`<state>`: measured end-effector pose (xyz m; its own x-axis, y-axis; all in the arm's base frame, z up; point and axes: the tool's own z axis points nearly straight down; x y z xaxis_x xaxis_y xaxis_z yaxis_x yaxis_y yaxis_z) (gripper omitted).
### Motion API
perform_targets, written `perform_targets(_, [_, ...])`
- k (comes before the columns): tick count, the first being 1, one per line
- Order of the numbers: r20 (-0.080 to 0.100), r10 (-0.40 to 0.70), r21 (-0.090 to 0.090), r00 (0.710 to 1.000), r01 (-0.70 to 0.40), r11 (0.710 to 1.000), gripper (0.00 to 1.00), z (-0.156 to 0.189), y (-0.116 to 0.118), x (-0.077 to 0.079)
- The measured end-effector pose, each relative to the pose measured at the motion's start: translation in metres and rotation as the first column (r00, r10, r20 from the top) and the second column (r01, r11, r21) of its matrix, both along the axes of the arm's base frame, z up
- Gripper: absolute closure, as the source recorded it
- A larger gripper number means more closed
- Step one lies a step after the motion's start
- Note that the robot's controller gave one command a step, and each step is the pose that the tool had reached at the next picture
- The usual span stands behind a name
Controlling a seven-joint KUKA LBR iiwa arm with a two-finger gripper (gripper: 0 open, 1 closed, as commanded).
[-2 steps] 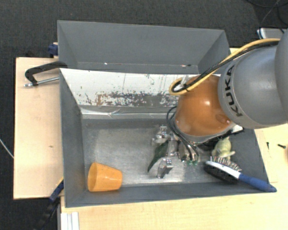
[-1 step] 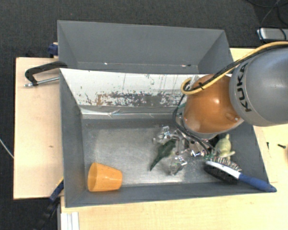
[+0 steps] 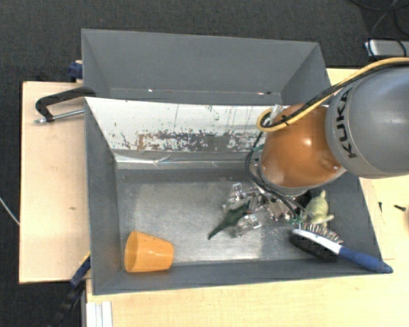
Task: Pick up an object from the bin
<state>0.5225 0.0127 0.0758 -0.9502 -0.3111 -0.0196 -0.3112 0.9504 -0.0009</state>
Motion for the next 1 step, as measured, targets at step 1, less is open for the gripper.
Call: perform_targets(1, [-0.005,0.185,-0.007,0.983,-0.185,0.983,1.0,0.1509,0.0011,0.0115])
